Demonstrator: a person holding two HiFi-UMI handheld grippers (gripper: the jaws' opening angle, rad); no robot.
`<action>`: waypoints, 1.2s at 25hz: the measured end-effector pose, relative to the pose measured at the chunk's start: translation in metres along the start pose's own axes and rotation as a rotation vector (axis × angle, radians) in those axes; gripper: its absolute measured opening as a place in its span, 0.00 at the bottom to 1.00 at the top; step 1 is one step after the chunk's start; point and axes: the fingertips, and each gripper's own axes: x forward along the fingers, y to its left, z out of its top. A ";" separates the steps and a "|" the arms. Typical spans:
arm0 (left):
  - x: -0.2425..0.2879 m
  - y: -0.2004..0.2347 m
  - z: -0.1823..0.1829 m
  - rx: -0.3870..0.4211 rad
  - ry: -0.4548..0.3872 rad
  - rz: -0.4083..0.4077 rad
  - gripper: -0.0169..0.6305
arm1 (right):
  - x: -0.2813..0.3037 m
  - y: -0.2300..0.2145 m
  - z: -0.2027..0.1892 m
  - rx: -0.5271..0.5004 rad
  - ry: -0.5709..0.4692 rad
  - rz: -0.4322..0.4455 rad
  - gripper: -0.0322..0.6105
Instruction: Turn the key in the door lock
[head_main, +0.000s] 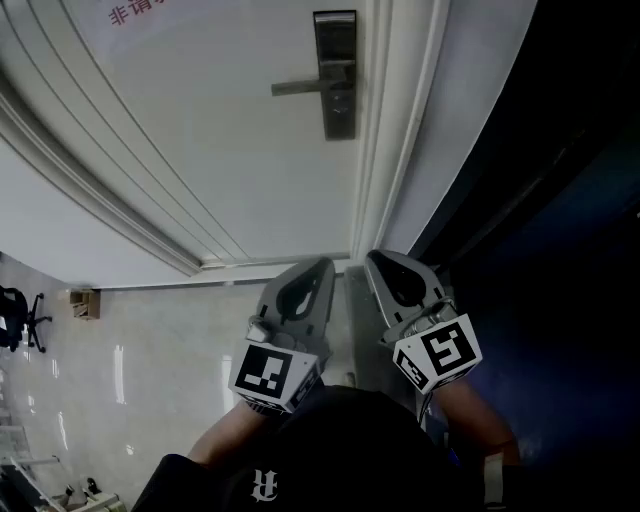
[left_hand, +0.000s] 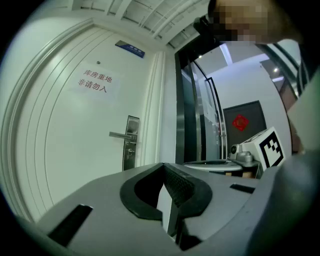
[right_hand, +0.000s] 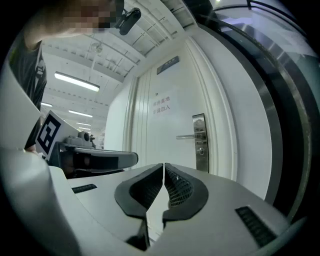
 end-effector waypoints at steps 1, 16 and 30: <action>0.004 0.008 0.001 0.006 -0.003 0.002 0.04 | 0.008 -0.003 -0.001 -0.002 0.002 -0.005 0.08; 0.096 0.149 0.028 0.022 -0.026 -0.066 0.04 | 0.158 -0.083 0.005 -0.235 0.062 -0.197 0.08; 0.163 0.209 0.033 0.012 0.003 -0.205 0.04 | 0.233 -0.144 -0.010 -1.000 0.350 -0.410 0.20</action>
